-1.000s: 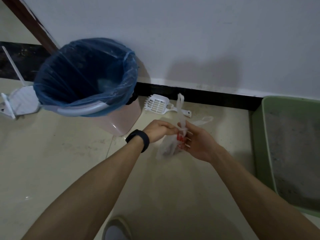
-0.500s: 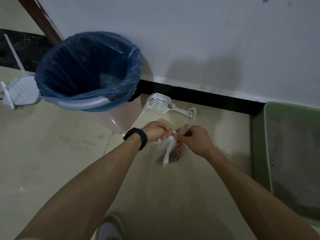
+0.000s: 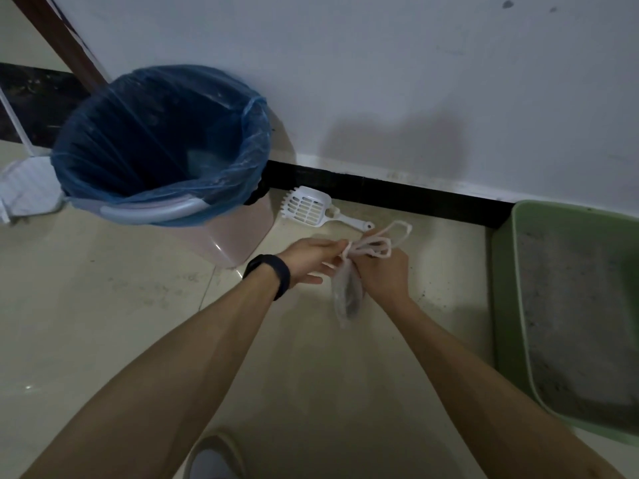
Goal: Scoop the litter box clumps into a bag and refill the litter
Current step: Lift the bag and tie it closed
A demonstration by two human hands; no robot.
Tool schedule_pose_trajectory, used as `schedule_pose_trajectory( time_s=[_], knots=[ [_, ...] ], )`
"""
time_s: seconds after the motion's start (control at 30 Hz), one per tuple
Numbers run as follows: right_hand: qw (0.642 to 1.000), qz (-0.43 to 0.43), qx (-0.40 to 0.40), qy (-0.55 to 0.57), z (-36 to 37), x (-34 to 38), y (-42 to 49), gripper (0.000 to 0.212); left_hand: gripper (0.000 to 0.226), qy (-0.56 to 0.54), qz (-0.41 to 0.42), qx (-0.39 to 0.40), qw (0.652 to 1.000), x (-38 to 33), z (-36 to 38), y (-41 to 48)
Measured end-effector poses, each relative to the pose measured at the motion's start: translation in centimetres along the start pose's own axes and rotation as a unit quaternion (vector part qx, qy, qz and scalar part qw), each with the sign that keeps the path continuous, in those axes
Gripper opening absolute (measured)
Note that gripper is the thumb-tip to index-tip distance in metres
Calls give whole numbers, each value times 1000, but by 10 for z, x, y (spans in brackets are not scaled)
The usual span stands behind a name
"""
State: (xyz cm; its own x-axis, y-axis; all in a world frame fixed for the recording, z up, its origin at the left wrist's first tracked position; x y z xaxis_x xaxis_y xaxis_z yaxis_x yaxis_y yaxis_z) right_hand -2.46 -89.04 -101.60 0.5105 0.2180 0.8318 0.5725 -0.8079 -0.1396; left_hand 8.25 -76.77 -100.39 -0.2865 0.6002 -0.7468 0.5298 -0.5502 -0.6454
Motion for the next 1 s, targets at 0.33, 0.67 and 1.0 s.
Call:
schedule_pose_trajectory(
  time_s=[0.33, 0.67, 1.0],
  knots=[
    [997, -55, 34, -28, 2, 7, -7, 14, 37, 6, -26, 22, 999, 7, -20, 4],
    [998, -11, 51, -36, 9, -4, -13, 13, 38, 83, -45, 62, 994, 9, -28, 5],
    [934, -211, 197, -209, -10, 21, 6, 24, 17, 222, 65, -25, 973, -5, -28, 6]
  ],
)
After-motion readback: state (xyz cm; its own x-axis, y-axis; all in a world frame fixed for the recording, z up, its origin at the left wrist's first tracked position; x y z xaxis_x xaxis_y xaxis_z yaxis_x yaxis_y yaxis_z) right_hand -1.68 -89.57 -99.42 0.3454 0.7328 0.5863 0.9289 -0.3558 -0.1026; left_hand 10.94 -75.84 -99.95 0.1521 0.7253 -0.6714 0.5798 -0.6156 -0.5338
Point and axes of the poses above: each hand's wrist, its own y-axis towards the middle knuckle, its own z-axis out of the palm, x = y × z, the point moved 2 cm from there along y, towards the middle knuckle, and after that the axes turned 8 degrees about -x, right-handed, at the moved point
